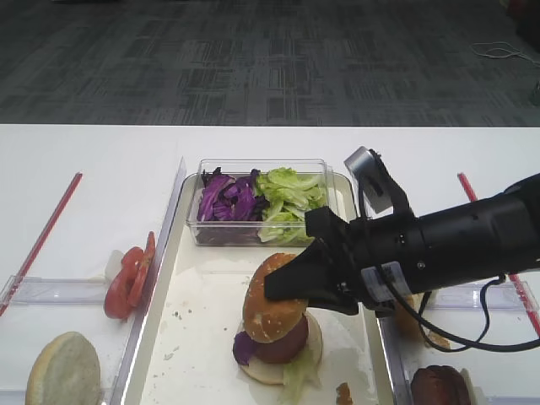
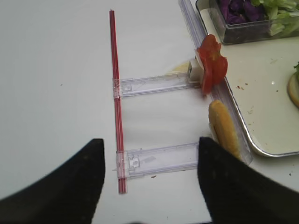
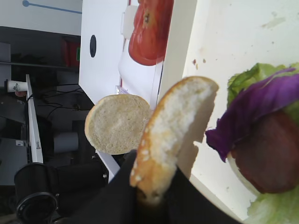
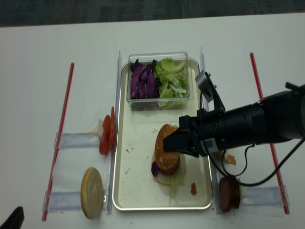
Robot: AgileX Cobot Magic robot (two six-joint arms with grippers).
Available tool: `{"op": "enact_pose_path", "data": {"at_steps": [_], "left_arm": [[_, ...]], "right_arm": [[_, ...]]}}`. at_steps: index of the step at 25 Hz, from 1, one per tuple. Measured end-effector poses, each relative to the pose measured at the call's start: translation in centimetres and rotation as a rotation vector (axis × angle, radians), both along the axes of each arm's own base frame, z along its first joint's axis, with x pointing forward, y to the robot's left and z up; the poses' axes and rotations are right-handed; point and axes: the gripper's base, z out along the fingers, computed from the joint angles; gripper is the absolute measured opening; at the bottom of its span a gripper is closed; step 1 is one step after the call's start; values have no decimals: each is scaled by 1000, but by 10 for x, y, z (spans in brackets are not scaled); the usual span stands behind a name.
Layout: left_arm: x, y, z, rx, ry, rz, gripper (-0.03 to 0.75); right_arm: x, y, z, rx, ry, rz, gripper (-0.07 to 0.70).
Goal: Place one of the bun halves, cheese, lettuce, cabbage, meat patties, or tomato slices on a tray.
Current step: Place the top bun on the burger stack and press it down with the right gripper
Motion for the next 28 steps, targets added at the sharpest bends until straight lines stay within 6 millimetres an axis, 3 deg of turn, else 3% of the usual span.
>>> {"op": "enact_pose_path", "data": {"at_steps": [9,28], "left_arm": [[0,0,0,0,0,0,412],[0,0,0,0,0,0,412]], "right_arm": [[1,2,-22,0,74,26,104],[2,2,-25,-17,73,15,104]]}}
